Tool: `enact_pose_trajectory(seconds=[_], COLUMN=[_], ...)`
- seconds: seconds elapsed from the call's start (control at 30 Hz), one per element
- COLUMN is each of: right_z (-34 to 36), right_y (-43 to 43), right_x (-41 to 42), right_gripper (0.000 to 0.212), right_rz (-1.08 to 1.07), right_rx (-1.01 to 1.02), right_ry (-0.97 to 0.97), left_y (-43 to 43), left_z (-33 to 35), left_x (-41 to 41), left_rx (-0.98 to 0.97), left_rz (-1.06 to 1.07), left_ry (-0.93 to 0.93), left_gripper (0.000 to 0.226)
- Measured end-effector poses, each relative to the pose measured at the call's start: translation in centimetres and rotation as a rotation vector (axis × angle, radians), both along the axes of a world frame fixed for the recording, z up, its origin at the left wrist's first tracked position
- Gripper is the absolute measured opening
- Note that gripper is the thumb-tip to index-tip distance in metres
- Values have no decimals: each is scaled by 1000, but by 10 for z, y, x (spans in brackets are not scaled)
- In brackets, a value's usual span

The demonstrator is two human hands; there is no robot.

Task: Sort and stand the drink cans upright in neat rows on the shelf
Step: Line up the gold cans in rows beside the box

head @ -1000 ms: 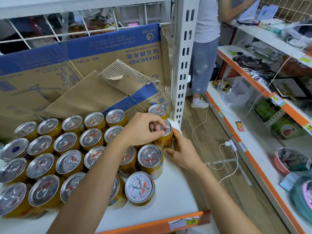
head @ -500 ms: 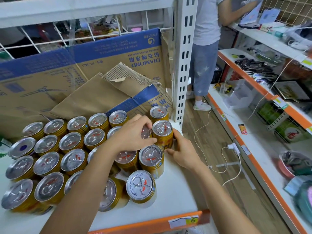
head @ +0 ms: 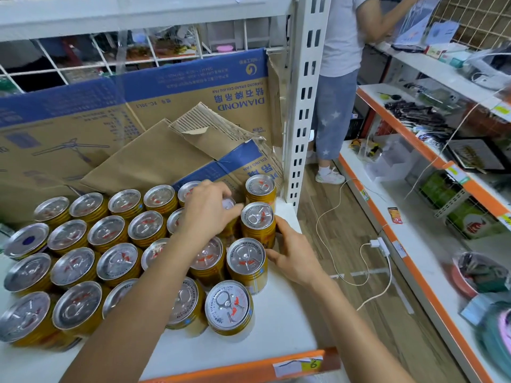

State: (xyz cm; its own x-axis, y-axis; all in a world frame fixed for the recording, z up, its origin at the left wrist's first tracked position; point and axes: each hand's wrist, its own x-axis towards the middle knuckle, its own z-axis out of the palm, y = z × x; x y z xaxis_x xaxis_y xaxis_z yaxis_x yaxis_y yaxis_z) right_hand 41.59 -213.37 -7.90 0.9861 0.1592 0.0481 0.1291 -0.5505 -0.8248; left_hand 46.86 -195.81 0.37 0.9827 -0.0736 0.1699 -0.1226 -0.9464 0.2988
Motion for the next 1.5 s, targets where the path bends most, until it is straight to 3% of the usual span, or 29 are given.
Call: enact_pose_trajectory(seconds=[0.27, 0.37, 0.47, 0.53, 0.6, 0.7, 1.1, 1.27, 1.4, 1.5], right_z=[4, 7, 8, 6, 6, 3, 3, 11, 28, 47], right_y=[1, -1, -1, 1, 2, 4, 1, -1, -9, -7], right_x=[0, 3, 3, 1, -1, 0, 1, -3, -26, -41], right_gripper=[71, 69, 71, 73, 75, 74, 75, 78, 53, 48], right_rz=[5, -22, -19, -18, -16, -40, -42, 5, -70, 103], right_rx=[10, 4, 14, 48, 68, 80, 64, 15, -79, -23], right_ry=[-33, -43, -46, -51, -78, -110, -94, -45, -70, -41], left_y=[-8, -4, -3, -5, -7, -7, -5, -4, -2, -3], left_z=[-4, -9, -12, -11, -13, -12, -8, -9, 8, 30], left_x=[8, 2, 0, -1, -2, -1, -2, -2, -4, -15], left_rx=[212, 290, 101, -59, -87, -80, -197, -216, -279, -294], left_rz=[42, -22, -209, -397, -496, -502, -440, -465, -464, -495], left_ry=[-68, -209, -399, -293, -166, -68, 42, -5, -136, -65], left_gripper=[38, 37, 38, 40, 50, 59, 63, 49, 24, 14])
